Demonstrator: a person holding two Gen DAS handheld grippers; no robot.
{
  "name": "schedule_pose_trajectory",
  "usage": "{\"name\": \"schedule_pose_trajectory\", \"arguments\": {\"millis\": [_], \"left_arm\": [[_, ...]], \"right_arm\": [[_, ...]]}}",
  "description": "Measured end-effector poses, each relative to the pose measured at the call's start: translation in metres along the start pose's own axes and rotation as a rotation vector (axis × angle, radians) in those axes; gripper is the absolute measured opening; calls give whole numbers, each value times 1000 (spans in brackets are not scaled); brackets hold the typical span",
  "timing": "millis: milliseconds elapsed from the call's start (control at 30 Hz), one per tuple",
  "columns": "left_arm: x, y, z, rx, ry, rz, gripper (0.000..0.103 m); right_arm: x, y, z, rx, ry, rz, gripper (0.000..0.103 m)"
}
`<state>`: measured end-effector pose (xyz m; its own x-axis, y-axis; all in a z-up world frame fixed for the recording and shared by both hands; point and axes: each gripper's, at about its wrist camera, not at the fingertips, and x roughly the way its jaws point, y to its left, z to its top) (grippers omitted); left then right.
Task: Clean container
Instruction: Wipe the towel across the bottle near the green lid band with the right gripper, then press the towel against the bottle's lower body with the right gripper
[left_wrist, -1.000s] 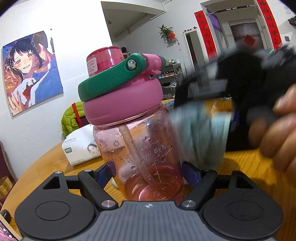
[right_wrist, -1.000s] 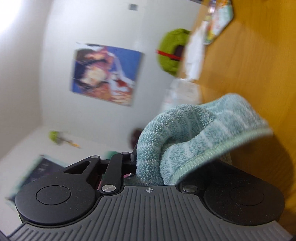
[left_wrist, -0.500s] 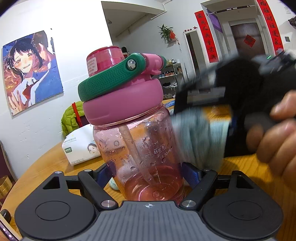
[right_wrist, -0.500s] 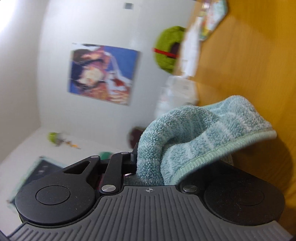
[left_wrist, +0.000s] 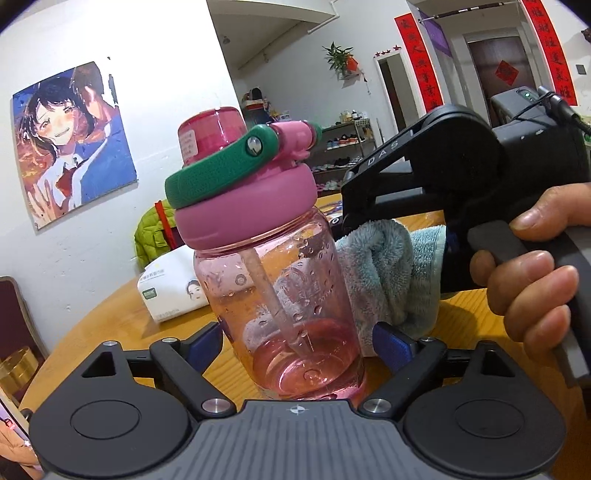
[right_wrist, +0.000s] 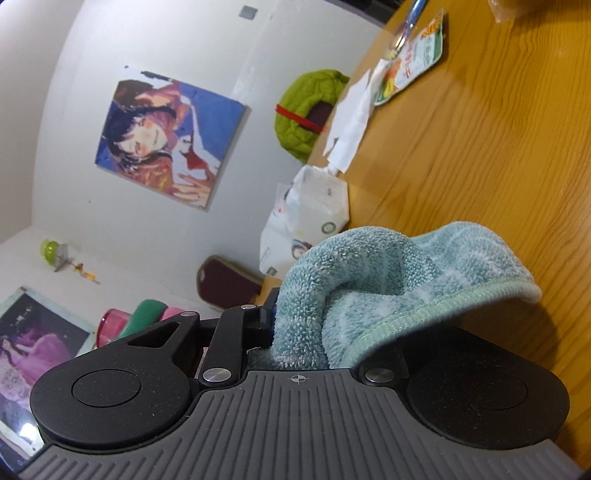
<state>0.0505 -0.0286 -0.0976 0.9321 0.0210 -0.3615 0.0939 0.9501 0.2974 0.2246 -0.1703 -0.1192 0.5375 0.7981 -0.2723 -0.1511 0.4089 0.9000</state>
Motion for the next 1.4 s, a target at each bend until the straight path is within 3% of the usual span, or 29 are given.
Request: {"name": "schedule_pose_trajectory", "arguments": {"millis": [133, 200, 367, 500, 567, 667, 833, 1100, 1400], "left_arm": [[5, 3, -1, -3, 13, -9, 90], [8, 4, -2, -4, 24, -8, 90], [14, 11, -2, -22, 42, -6, 90], [17, 21, 5, -27, 38, -10, 90], [19, 28, 10, -27, 32, -13, 91], [22, 33, 12, -30, 29, -12, 92], [26, 41, 16, -39, 24, -6, 93], [29, 48, 19, -44, 18, -10, 94], [32, 53, 17, -78, 37, -5, 96]], "right_arm": [[-4, 2, 1, -17, -13, -27, 31], [-4, 10, -1, -90, -23, -112, 35], [-7, 26, -2, -221, -25, -254, 59], [-13, 33, -1, -263, -14, -286, 78], [-19, 39, -2, -309, -16, -281, 94], [-27, 55, -8, -420, -58, -336, 102], [-34, 75, -22, -529, -154, -449, 103], [-50, 87, -34, -603, -230, -457, 103], [-54, 70, -20, -439, -185, -413, 103]]}}
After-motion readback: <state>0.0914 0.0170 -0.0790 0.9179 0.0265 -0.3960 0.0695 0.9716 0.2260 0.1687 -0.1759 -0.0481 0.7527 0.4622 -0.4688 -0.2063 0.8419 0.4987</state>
